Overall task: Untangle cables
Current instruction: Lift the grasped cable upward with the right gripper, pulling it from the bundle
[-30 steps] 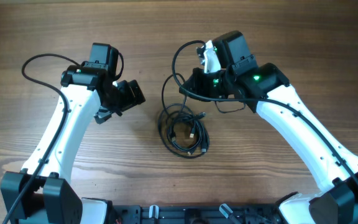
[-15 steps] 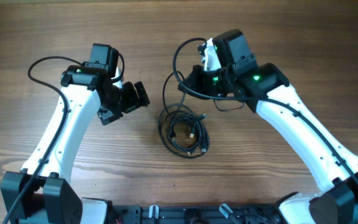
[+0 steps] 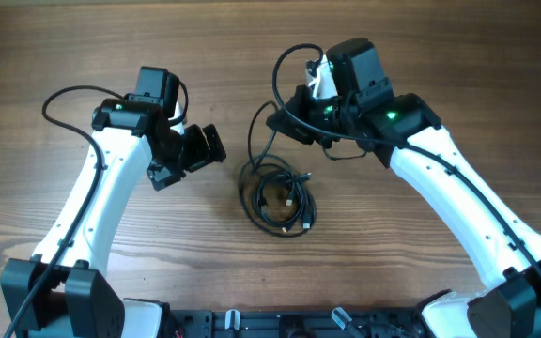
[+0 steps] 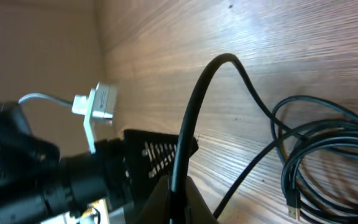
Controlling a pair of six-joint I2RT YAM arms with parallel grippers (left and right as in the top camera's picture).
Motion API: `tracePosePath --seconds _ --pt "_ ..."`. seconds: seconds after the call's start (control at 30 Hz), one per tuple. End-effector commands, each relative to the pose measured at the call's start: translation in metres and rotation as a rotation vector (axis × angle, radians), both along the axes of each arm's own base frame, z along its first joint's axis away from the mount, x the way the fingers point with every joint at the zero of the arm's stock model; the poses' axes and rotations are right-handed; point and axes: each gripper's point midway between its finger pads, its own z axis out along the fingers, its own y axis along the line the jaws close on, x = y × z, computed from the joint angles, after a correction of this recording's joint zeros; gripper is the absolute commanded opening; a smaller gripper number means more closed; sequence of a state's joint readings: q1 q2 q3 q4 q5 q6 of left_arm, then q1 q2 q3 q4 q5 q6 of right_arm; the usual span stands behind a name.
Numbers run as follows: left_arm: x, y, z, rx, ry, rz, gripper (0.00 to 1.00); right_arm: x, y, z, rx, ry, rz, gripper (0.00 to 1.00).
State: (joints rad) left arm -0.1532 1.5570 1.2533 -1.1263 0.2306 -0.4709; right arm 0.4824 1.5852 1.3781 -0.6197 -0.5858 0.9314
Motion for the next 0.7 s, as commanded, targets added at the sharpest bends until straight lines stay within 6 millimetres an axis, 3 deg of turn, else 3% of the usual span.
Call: tracePosePath --seconds 0.0,0.67 --pt "-0.002 0.000 -0.002 -0.001 0.008 -0.018 1.00 0.009 -0.005 0.018 0.003 -0.041 -0.063 0.04" --pt "0.019 -0.004 0.001 -0.014 -0.082 -0.018 1.00 0.004 -0.001 0.021 0.022 -0.052 -0.012 0.04"
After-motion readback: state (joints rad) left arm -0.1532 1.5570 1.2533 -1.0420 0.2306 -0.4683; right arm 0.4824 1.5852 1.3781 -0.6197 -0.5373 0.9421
